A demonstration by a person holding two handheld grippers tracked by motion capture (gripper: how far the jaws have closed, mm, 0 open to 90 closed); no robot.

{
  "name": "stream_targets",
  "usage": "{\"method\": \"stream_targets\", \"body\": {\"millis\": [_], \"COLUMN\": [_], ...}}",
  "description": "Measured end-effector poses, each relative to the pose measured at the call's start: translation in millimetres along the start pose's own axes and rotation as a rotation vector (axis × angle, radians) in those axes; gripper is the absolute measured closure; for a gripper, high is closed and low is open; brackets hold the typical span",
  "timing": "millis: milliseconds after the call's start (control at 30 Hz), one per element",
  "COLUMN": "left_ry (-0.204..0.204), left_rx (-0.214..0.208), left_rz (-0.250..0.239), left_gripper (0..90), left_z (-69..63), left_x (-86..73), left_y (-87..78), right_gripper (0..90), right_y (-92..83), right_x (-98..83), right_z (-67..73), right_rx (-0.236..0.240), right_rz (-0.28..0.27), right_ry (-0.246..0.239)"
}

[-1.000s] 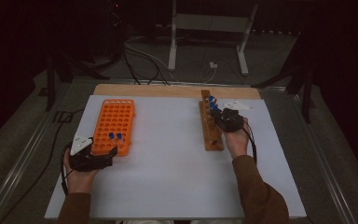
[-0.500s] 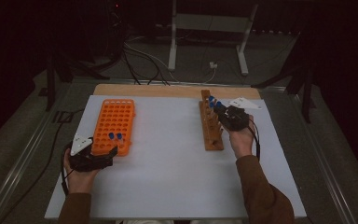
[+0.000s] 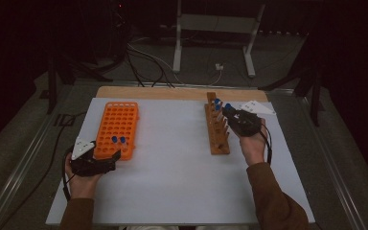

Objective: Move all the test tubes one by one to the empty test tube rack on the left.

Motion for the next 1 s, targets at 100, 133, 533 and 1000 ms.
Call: {"method": "stream_targets", "body": {"millis": [100,133,533,1000], "left_ry": [-0.003,-0.003,-0.004,0.042], "left_rx": [0.000,0.001,-0.032,-0.050], "left_rz": [0.001,0.002,0.002,-0.085], "left_gripper": [0.7,0.7,0.7,2.7], "left_z": [-0.1,-0.1,-1.9,-20.3], "left_x": [-0.1,-0.1,-0.1,18.8], "left_y": [0.4,0.3,0.6,-13.4], "right_gripper": [77.3,77.3,77.3,77.2], "right_y": [-2.4,-2.7,1.9,6.0], "right_x": [0.1,0.1,-0.8,-1.8], "right_z": [5.1,7.4,36.3,61.5], "right_rx": [0.009,0.016,0.104,0.223], "right_rz": [-0.002,-0.001,0.010,0.017], "right_ry": [-0.012,-0.015,-0.041,-0.010]}}
Point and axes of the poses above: each handheld gripper's, and its own axes: y roughly forward along the jaws, x roughly out of its top, z roughly to its left, the point moved 4 cm from there along y, roughly forward along the jaws, and after that the axes turned 7 degrees about x, right-handed, at the moved point
